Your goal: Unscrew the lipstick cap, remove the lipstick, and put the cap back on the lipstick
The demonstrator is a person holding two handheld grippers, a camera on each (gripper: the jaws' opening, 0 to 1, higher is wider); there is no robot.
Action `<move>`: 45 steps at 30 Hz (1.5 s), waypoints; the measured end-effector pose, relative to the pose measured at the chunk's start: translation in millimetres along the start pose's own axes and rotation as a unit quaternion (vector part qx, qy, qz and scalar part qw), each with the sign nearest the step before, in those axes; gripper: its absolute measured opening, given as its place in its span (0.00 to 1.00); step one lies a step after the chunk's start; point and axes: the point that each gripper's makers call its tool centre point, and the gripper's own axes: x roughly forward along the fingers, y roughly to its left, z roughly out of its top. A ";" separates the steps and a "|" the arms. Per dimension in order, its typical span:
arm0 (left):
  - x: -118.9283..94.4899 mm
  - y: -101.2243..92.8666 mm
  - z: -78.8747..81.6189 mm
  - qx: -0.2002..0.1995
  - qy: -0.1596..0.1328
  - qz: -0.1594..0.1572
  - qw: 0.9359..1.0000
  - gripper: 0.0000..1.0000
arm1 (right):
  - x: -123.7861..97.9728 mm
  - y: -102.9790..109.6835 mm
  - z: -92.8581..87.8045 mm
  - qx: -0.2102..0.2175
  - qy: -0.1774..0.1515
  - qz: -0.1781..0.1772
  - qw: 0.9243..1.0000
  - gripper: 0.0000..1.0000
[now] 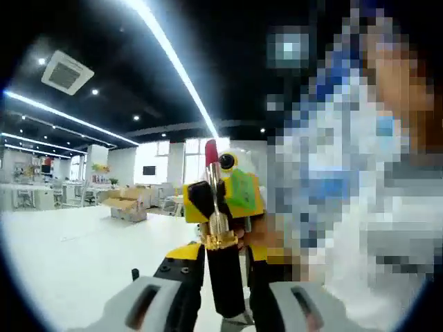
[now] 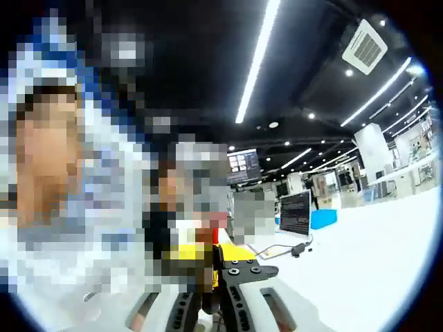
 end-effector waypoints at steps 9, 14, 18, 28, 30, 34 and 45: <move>3.8 -20.1 -4.9 -0.079 -0.003 -0.077 0.994 0.22 | 0.9 8.8 -1.2 0.037 -0.017 0.039 0.998 0.06; 5.3 -24.5 -5.6 -0.102 -0.005 -0.092 0.991 0.16 | 2.2 14.2 -4.6 0.038 -0.015 0.046 0.998 0.06; 6.4 -22.3 -7.4 -0.108 -0.003 -0.087 0.990 0.15 | 3.6 16.2 -7.4 0.031 -0.012 0.041 0.999 0.06; 1.5 27.6 -14.5 -0.006 0.029 0.081 0.996 0.14 | 1.3 -19.9 -8.9 -0.043 0.007 -0.073 0.996 0.06; -2.3 41.3 -15.1 0.042 0.042 0.135 0.989 0.14 | 1.2 -26.4 -8.2 -0.055 0.008 -0.092 0.994 0.06; -9.7 58.3 -10.2 0.122 0.052 0.216 0.967 0.14 | 0.7 -34.9 -5.1 -0.076 0.004 -0.123 0.990 0.06; -26.7 72.8 9.6 0.276 0.065 0.340 0.897 0.14 | -0.7 -40.2 4.2 -0.106 -0.015 -0.154 0.982 0.06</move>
